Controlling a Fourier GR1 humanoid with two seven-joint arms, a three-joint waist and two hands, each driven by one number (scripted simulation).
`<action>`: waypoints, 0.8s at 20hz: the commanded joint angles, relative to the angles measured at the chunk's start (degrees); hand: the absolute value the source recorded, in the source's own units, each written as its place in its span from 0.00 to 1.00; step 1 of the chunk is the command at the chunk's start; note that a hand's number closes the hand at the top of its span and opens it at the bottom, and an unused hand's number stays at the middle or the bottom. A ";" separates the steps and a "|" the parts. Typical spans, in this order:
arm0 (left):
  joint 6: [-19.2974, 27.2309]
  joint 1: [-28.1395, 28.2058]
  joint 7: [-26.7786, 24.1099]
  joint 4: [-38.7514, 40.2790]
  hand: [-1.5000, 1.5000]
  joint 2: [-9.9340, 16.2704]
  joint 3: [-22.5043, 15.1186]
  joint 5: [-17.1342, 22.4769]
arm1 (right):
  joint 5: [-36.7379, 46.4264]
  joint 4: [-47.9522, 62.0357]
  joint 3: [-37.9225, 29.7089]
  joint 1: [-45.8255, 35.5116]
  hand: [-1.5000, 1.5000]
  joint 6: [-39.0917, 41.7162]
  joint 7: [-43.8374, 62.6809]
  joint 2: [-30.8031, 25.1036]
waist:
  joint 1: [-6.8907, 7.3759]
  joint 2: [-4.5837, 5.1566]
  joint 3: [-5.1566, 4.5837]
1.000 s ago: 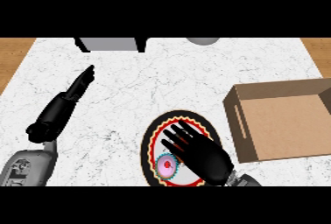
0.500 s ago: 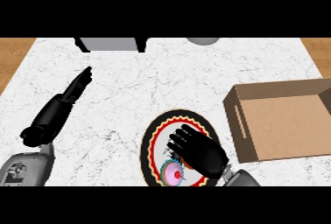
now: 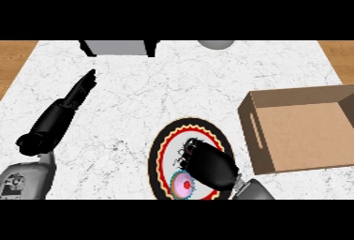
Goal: Pick the tomato from the plate and place it in the cardboard box
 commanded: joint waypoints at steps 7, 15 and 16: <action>0.90 2.01 -1.09 -0.72 0.50 -0.68 0.60 -0.65 | -11.81 -12.56 6.94 20.74 1.00 0.73 -17.02 -13.07 | -1.92 0.21 0.48; 0.69 2.42 -1.69 0.36 0.50 -0.39 0.61 -1.35 | -22.74 -43.67 1.36 36.96 1.00 -4.75 -26.99 -35.21 | -2.68 0.07 0.42; -0.83 2.50 0.38 -2.03 0.50 1.06 2.37 0.96 | -26.15 -44.46 -1.96 39.67 1.00 -7.81 -28.36 -37.58 | -2.05 0.01 0.51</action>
